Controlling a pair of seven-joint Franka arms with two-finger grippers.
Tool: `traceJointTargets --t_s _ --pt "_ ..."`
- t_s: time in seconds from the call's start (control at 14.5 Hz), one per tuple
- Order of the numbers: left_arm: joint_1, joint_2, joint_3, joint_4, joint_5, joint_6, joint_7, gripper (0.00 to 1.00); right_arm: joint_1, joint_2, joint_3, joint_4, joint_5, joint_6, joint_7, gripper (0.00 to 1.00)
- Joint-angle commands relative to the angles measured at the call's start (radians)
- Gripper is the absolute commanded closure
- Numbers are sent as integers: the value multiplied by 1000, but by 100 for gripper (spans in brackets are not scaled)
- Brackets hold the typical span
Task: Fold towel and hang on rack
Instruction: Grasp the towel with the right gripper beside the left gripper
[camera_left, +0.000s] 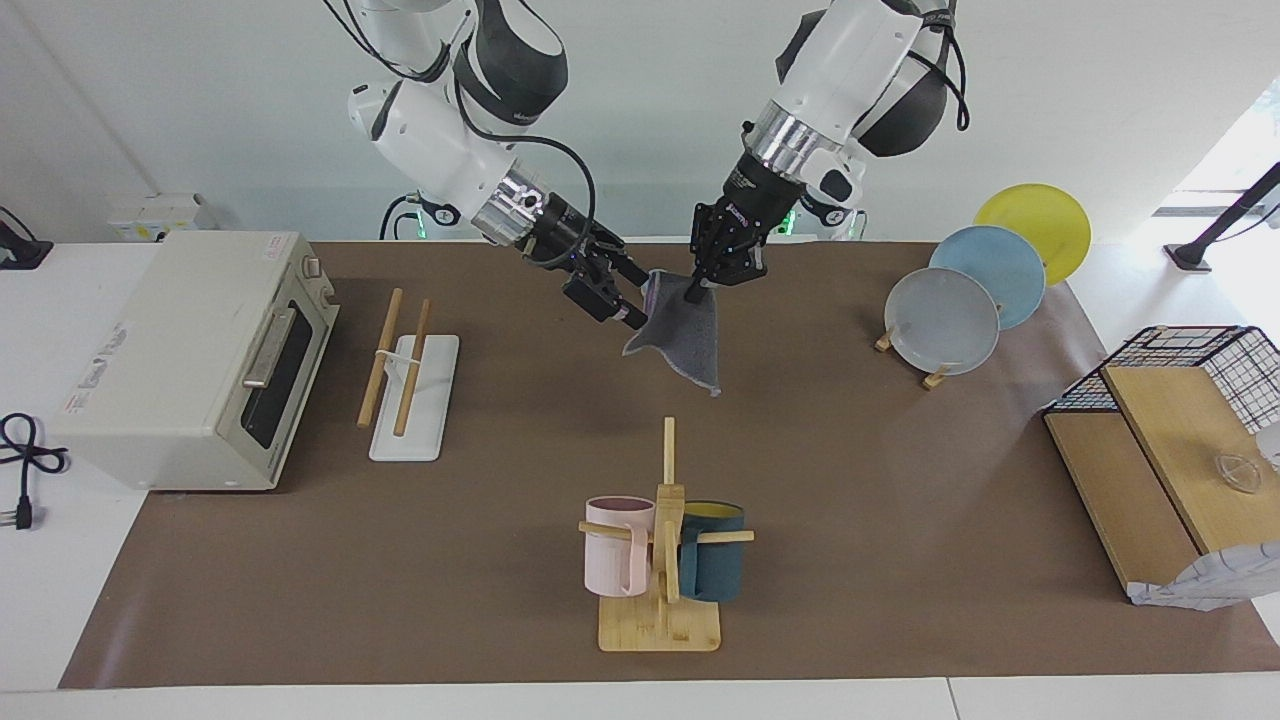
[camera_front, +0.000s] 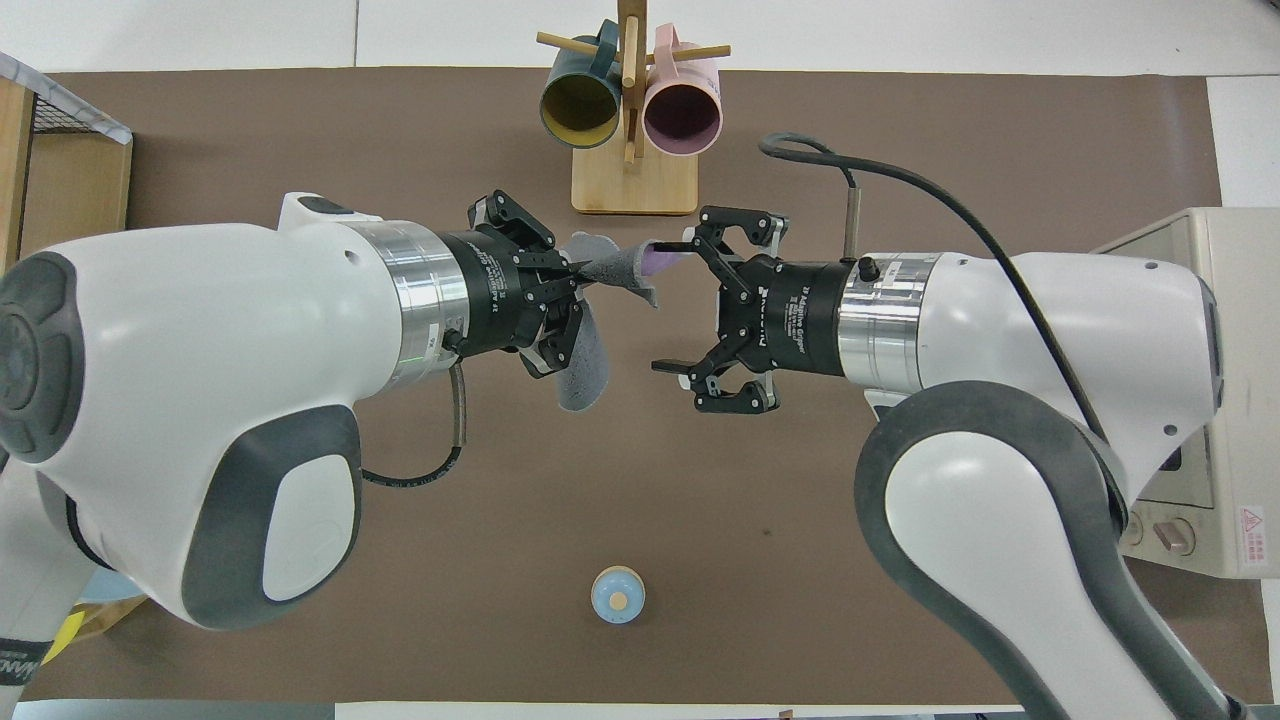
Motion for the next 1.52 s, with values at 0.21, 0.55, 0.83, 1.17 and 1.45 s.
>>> traceJointTargets --t_s 0.21,0.55,0.83,1.17,1.45 --pt "-12 -39 11 -47 -15 23 -15 100 26 15 1 16 16 39 -2 0" --pt "-12 -39 11 -47 -15 22 -15 100 -7 25 1 22 16 44 -42 0" --pt "-12 -40 11 -50 -15 22 -15 100 -4 35 1 31 15 92 -50 0" --pt "-12 -39 11 -50 -15 20 -15 100 2 52 1 45 16 129 -50 0" --pt "-12 -39 11 -50 -15 20 -13 100 37 115 3 103 16 192 -48 0"
